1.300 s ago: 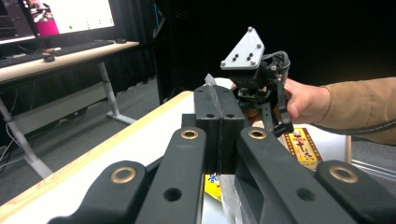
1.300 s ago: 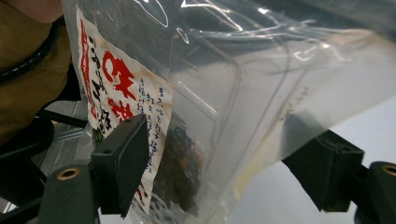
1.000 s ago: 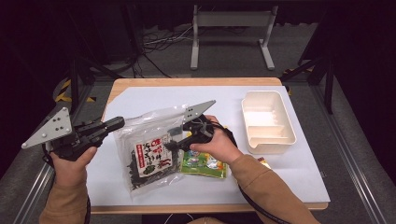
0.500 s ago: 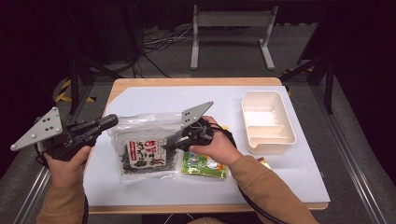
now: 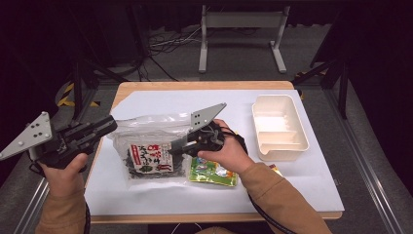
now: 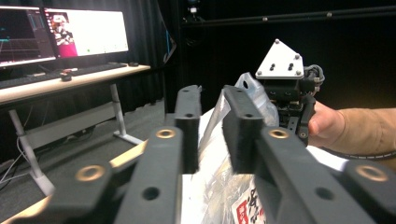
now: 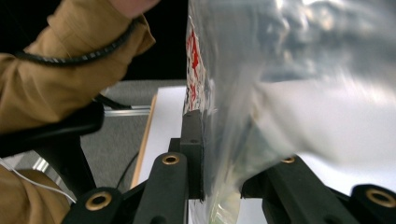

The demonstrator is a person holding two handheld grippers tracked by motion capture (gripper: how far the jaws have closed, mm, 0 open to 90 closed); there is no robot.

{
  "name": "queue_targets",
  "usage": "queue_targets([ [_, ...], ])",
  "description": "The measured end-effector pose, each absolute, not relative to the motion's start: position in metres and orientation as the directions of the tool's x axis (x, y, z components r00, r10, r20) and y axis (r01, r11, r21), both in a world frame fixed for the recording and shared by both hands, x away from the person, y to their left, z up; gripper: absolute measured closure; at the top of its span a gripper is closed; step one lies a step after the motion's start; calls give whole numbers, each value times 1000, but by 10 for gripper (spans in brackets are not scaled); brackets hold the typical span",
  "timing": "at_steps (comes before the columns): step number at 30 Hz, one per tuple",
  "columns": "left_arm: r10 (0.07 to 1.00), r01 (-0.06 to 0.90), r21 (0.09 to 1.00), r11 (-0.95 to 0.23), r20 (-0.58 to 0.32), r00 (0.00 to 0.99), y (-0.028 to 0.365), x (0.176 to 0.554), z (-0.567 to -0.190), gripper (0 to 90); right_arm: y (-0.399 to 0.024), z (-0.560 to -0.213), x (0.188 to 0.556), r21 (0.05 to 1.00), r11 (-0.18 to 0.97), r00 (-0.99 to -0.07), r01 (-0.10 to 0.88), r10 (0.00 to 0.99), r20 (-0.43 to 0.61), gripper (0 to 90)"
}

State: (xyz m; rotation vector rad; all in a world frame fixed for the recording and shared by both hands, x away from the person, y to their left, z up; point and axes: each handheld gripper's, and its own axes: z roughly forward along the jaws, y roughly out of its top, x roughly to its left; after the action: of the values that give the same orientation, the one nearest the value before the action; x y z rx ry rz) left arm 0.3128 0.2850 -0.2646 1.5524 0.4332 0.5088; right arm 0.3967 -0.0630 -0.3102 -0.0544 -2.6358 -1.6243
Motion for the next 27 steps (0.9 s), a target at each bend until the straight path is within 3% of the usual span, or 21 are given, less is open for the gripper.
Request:
queue_targets([
  [4,576,-20,1000,-21,28,817,287,314,-264,531,-67,-299,394,907,419,-999,42,11,41,767],
  [6,583,-13,1000,-13,18,812,288,314,-265,502,-68,-296,393,910,414,-999,41,14,38,767],
  [18,587,27,999,-23,-9,809,286,322,-270,427,-95,-262,391,910,414,-997,15,78,-19,767],
  [27,593,55,997,-58,-10,805,277,329,-277,419,-128,-242,394,903,430,-985,18,163,-59,766],
])
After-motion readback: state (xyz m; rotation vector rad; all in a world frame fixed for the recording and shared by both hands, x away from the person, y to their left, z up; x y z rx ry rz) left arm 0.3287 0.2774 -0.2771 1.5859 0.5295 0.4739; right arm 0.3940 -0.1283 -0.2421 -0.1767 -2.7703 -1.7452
